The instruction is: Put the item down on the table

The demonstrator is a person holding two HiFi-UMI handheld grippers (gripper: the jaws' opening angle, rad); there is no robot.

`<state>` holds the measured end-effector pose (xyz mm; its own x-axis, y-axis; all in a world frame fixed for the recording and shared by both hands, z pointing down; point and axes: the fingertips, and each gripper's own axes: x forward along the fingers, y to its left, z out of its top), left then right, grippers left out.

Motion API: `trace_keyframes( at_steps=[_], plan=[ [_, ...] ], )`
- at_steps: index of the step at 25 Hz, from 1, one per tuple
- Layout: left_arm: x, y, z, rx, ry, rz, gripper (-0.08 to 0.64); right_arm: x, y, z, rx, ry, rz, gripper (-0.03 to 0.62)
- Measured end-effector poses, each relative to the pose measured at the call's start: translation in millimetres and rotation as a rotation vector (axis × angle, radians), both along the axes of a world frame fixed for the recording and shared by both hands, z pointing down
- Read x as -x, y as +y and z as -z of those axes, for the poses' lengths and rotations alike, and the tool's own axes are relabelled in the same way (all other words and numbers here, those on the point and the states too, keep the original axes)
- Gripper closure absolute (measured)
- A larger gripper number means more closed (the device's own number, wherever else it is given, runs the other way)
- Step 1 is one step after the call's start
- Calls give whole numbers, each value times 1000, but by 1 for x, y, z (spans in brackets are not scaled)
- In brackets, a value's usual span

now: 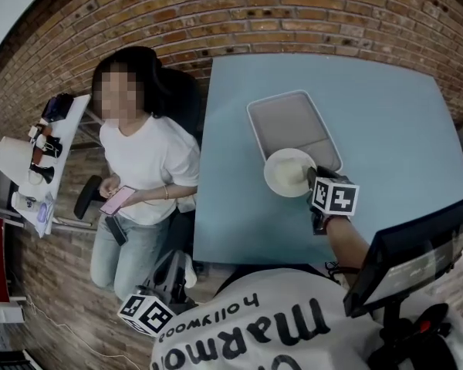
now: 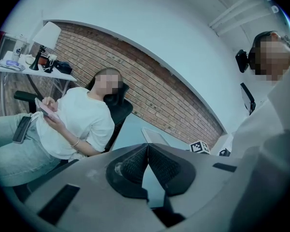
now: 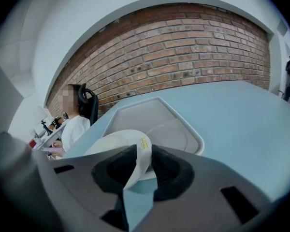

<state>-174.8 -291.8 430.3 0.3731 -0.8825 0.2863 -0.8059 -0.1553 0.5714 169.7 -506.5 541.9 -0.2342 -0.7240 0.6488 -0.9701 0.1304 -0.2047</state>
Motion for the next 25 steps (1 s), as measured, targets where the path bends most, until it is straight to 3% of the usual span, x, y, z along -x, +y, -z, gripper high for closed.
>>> trace_keyframes(
  at_steps=[4,10,15,20,25],
  plan=[
    [-11,-4,-3,2,3,-41,552,-7,4,18,-60,7,51,494],
    [-34,-23,3,-31,0,-135,552,8,30,59,-173,-172,182,495],
    [-57,-43,19,-114,10,-207,552,13,63,88,-266,-74,320,495],
    [-77,-52,26,-164,5,-285,552,9,88,110,-331,-76,339,495],
    [-95,-56,30,-197,-57,-367,552,-8,110,125,-358,-96,288,495]
  ],
)
